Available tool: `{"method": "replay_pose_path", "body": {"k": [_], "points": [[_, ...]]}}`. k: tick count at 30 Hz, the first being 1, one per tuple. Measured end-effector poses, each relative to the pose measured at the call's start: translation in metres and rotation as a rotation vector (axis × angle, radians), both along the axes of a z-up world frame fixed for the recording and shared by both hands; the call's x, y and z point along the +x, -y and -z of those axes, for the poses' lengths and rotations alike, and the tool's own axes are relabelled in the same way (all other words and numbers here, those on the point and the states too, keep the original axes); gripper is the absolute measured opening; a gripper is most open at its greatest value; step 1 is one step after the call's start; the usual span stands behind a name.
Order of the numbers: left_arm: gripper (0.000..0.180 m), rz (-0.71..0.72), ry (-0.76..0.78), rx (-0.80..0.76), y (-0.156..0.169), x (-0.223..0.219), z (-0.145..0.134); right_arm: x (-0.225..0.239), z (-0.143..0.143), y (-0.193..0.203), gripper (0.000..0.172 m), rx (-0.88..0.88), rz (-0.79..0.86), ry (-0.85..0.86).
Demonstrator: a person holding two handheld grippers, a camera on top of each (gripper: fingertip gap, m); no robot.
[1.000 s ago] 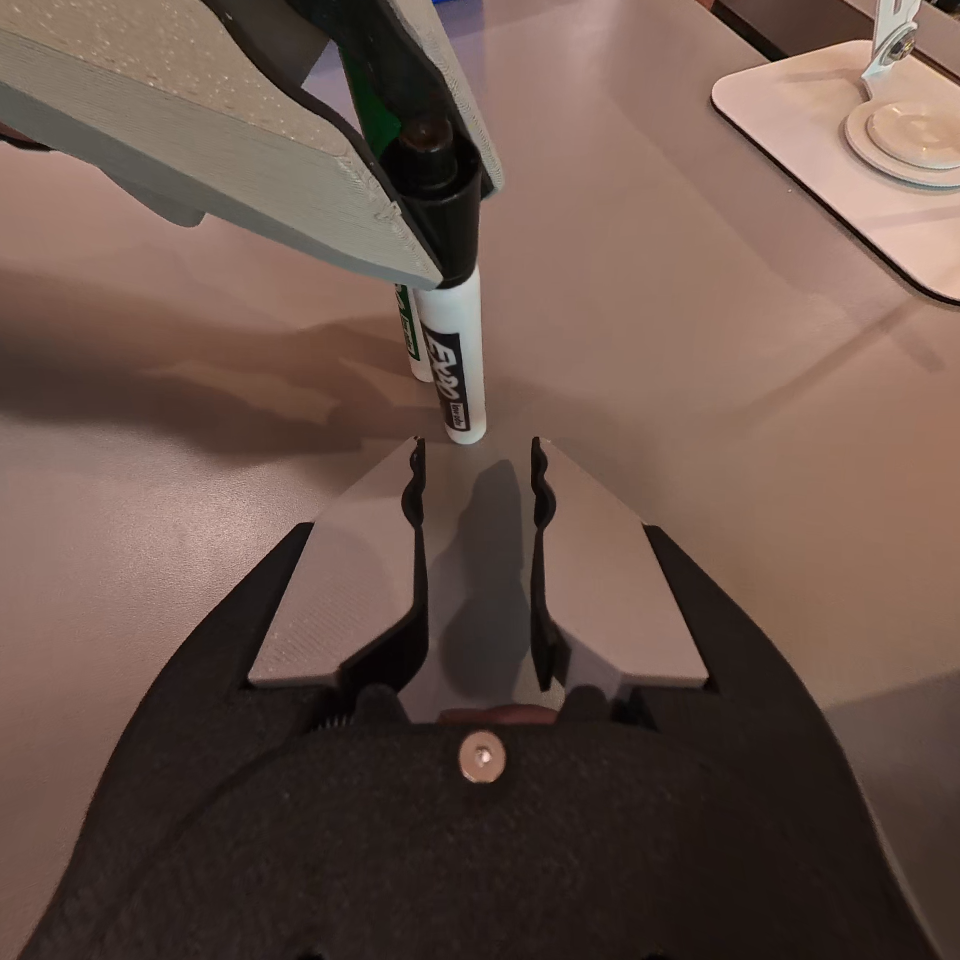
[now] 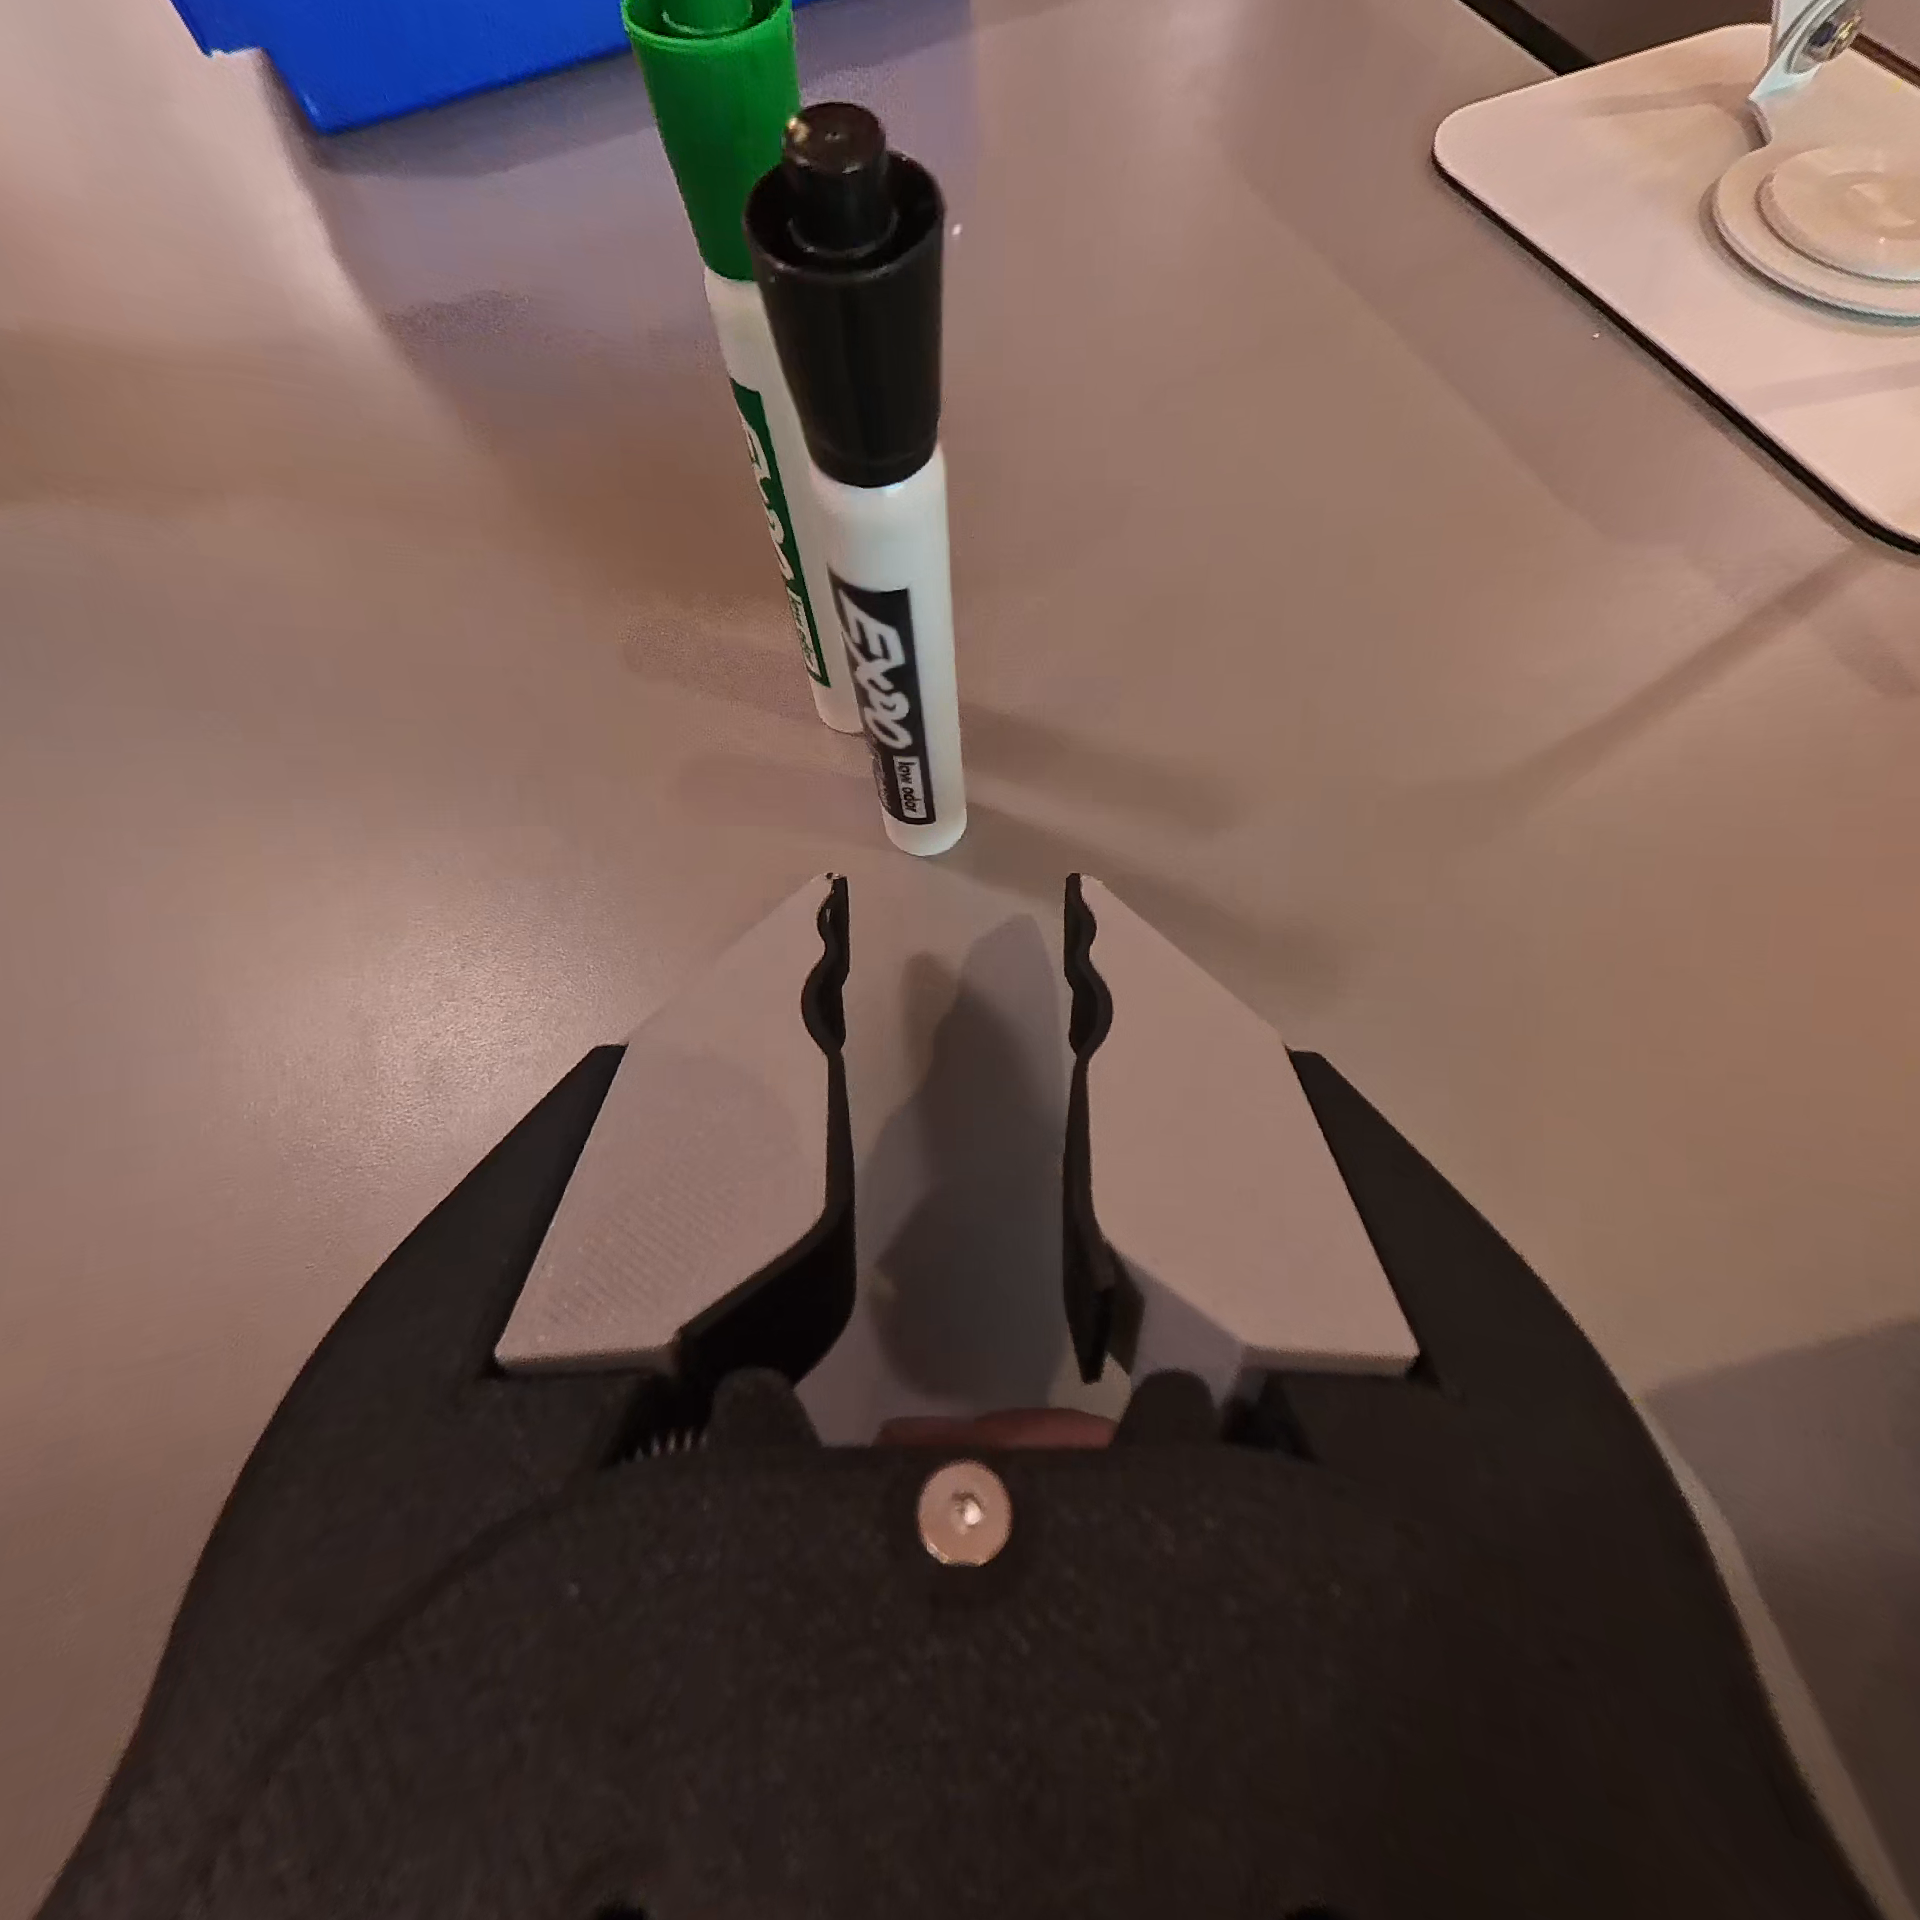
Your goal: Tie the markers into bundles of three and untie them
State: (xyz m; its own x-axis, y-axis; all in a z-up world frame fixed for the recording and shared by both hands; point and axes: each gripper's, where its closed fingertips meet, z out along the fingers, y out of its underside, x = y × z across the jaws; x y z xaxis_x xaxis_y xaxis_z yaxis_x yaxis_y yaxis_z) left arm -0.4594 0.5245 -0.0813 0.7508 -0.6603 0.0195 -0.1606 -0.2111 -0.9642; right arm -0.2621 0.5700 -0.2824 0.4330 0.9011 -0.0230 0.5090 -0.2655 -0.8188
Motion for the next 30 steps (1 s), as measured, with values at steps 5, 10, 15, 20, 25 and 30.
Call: {"method": "replay_pose_path", "body": {"k": [5,10,15,20,25,30], "points": [[0.054,-0.245,0.107,-0.007,-0.003,-0.128,0.002,0.004,-0.002,-0.002,0.039,-0.009,0.016,-0.019],[0.057,-0.434,0.141,-0.08,-0.017,-0.211,0.06,0.007,-0.008,0.0,0.042,0.018,0.017,-0.055],[0.063,-0.437,0.073,-0.175,-0.035,-0.23,0.111,0.009,-0.021,0.002,0.046,0.021,0.005,-0.153],[0.061,-0.303,-0.042,-0.245,-0.047,-0.217,0.148,0.015,-0.03,-0.003,0.048,-0.145,0.006,-0.302],[0.057,-0.197,-0.27,-0.368,-0.055,-0.206,0.166,0.02,-0.045,-0.002,0.046,-0.231,-0.022,-0.454],[0.044,-0.146,-0.488,-0.566,-0.06,-0.202,0.192,0.018,-0.052,0.008,0.033,-0.165,-0.072,-0.453]]}}
